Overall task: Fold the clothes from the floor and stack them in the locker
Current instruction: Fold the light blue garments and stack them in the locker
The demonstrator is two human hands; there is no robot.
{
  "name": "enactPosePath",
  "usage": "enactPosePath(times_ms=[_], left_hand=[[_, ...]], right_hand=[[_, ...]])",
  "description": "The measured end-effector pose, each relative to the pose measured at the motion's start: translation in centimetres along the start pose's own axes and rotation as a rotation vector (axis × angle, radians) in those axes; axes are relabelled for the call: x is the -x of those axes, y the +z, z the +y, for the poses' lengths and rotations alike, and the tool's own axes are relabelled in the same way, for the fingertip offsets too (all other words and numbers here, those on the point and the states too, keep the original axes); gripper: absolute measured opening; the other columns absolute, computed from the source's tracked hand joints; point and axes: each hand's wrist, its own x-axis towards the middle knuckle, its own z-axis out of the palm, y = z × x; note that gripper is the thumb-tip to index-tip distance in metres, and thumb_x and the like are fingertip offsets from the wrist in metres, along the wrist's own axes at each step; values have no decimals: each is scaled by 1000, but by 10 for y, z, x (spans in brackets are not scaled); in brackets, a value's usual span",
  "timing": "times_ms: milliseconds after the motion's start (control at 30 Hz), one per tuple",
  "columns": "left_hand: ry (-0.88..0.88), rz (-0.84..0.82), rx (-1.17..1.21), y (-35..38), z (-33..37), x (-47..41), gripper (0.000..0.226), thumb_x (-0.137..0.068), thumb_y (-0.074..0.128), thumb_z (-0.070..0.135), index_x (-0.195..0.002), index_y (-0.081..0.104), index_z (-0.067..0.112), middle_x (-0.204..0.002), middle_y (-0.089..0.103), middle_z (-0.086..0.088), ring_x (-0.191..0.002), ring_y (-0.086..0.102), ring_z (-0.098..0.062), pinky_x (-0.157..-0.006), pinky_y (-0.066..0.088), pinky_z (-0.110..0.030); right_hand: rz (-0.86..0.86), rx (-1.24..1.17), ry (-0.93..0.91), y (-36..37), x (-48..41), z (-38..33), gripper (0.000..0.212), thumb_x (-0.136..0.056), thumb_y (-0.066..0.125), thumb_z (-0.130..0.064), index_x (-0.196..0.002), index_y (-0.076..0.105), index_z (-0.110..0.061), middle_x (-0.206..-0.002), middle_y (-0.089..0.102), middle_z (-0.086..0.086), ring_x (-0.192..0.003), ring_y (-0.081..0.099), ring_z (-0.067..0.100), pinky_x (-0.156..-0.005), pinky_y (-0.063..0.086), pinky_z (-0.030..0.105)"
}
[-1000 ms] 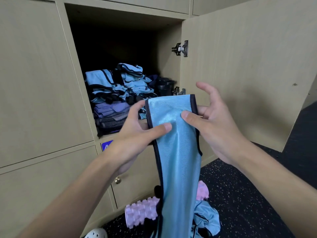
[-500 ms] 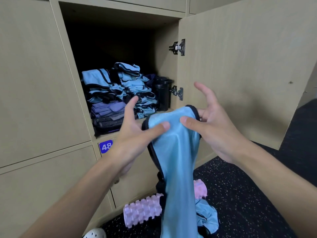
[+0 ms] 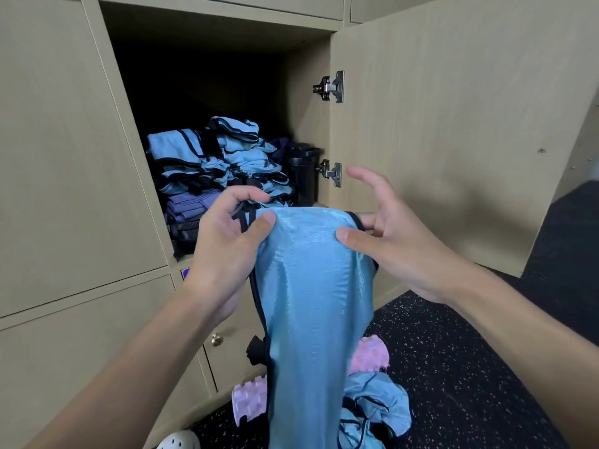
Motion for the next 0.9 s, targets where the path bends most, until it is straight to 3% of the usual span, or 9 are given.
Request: enactPosePath(times_ms=[67, 133, 233, 300, 400, 600, 700, 767, 900], left_hand=[[-27, -38, -58, 2, -1, 0, 21, -96, 62, 4, -88, 72, 22, -89, 69, 0, -84, 61, -19, -78, 48, -31], [-111, -169, -25, 5, 2, 4, 12, -84, 75, 14, -95, 74, 19, -92, 76, 2, -85, 70, -16, -74, 55, -26], [-135, -323, -140, 8, 0, 9, 50, -66, 89, 19, -112, 71, 23, -107, 76, -4, -100, 73, -24, -84, 59, -35], [-114, -328, -165, 13, 1, 13, 44, -71, 86, 7, -110, 72, 21, -104, 76, -7, -99, 73, -29, -88, 60, -43], [-117, -259, -143, 17, 1, 13, 26, -79, 79, 0, -100, 75, 14, -95, 77, -11, -91, 74, -31, -85, 60, -45], [-157, -47, -4, 9, 7, 3, 15, -80, 77, 1, -91, 74, 11, -82, 76, -8, -71, 72, -20, -64, 59, -29], [-195, 6, 66, 3, 12, -1, 16, -82, 76, 4, -97, 73, 8, -87, 77, -10, -73, 73, -22, -63, 60, -30], [-227, 28, 119, 0, 15, -2, 20, -83, 75, 5, -103, 72, 6, -91, 77, -12, -75, 74, -22, -64, 60, -30], [-258, 67, 160, -4, 14, -4, 17, -85, 75, 7, -101, 72, 8, -92, 77, -10, -75, 73, -21, -64, 59, -29]], right_hand=[[25, 50, -36, 3, 0, 1, 73, -97, 59, -5, -143, 24, -50, -100, 76, 2, -91, 71, 21, -90, 56, 36], [42, 54, -73, 7, -1, 0, 74, -97, 58, -4, -142, 24, -51, -99, 76, 0, -90, 72, 21, -90, 57, 41], [39, 32, -120, 9, -1, -3, 74, -97, 57, -1, -144, 23, -47, -88, 75, -4, -79, 70, 13, -78, 57, 31], [36, 31, -116, 10, 0, -3, 75, -96, 58, -1, -146, 23, -45, -82, 74, -5, -73, 67, 8, -74, 53, 24], [30, 35, -49, 7, 0, -1, 82, -92, 66, -8, -146, 20, -49, -89, 76, 1, -79, 72, 15, -78, 55, 28], [-115, 50, 146, 0, 4, 11, 100, -75, 84, -13, -139, 25, -62, -114, 71, 9, -96, 73, 29, -84, 58, 53], [106, -158, 104, 6, 2, 15, 88, -80, 75, 4, -140, 35, -45, -111, 70, 17, -94, 73, 29, -87, 58, 47], [230, -271, 102, 9, 0, 21, 84, -81, 75, 2, -140, 35, -43, -115, 69, 17, -96, 73, 27, -91, 57, 45], [150, -134, 80, 21, 2, 31, 91, -81, 78, -7, -146, 26, -46, -140, 56, 0, -113, 66, 15, -102, 50, 42]])
